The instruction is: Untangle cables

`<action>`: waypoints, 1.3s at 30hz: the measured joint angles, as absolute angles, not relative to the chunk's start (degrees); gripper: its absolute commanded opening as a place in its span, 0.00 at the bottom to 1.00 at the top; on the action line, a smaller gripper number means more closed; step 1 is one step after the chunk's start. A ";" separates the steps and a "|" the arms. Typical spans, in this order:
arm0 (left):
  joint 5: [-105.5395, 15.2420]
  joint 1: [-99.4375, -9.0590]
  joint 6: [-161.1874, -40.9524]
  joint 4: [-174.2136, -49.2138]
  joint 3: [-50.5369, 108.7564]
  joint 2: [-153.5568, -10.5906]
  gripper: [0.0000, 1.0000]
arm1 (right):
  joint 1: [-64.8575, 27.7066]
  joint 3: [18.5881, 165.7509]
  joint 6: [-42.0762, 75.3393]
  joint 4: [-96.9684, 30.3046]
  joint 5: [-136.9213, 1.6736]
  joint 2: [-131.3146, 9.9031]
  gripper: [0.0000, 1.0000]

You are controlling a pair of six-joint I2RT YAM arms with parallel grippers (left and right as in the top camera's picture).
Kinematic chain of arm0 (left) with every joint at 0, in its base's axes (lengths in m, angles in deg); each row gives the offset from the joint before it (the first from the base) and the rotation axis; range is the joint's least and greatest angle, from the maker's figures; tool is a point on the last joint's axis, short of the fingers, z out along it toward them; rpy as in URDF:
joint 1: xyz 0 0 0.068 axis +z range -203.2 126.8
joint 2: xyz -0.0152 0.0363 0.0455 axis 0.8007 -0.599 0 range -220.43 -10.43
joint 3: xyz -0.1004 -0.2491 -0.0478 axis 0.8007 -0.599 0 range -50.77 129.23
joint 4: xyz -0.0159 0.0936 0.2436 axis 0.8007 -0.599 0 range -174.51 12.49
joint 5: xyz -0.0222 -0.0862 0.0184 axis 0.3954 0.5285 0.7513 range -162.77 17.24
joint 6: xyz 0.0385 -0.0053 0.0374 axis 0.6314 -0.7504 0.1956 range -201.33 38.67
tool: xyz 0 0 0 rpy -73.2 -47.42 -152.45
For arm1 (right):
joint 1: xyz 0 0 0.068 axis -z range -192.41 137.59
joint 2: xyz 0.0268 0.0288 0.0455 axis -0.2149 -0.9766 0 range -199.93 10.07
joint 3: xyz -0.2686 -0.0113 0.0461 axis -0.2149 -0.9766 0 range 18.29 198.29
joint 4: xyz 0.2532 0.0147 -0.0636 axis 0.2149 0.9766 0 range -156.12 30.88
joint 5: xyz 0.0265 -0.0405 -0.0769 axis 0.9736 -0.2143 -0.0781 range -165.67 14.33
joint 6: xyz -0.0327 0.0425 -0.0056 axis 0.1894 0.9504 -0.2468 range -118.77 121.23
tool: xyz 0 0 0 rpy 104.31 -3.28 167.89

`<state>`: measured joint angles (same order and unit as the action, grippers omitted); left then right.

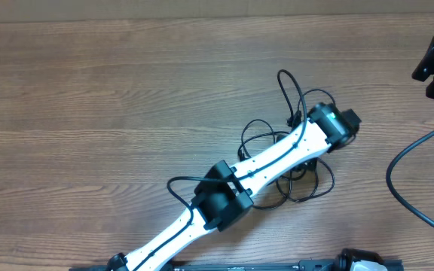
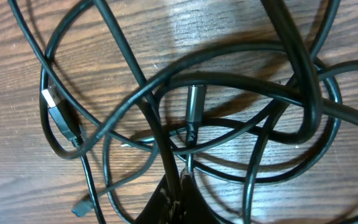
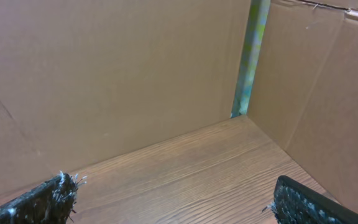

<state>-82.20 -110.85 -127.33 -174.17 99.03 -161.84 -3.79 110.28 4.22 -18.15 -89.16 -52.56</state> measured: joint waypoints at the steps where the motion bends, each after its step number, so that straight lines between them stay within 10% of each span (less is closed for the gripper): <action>1: -81.74 -110.26 -126.02 -174.17 98.68 -160.86 0.04 | -3.77 110.26 4.22 -17.98 -89.16 -52.56 1.00; 17: -79.01 -92.71 -112.32 -173.97 99.77 -111.44 0.04 | -3.77 110.28 4.24 -17.43 -68.27 -55.25 0.93; 39: -70.81 -84.99 -104.88 -168.16 99.38 -100.73 0.04 | -16.05 110.30 -19.17 -3.55 -18.06 -74.03 1.00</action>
<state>-70.81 -84.99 -104.88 -168.16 99.38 -100.73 -16.05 110.30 -19.17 -3.55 -18.06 -74.03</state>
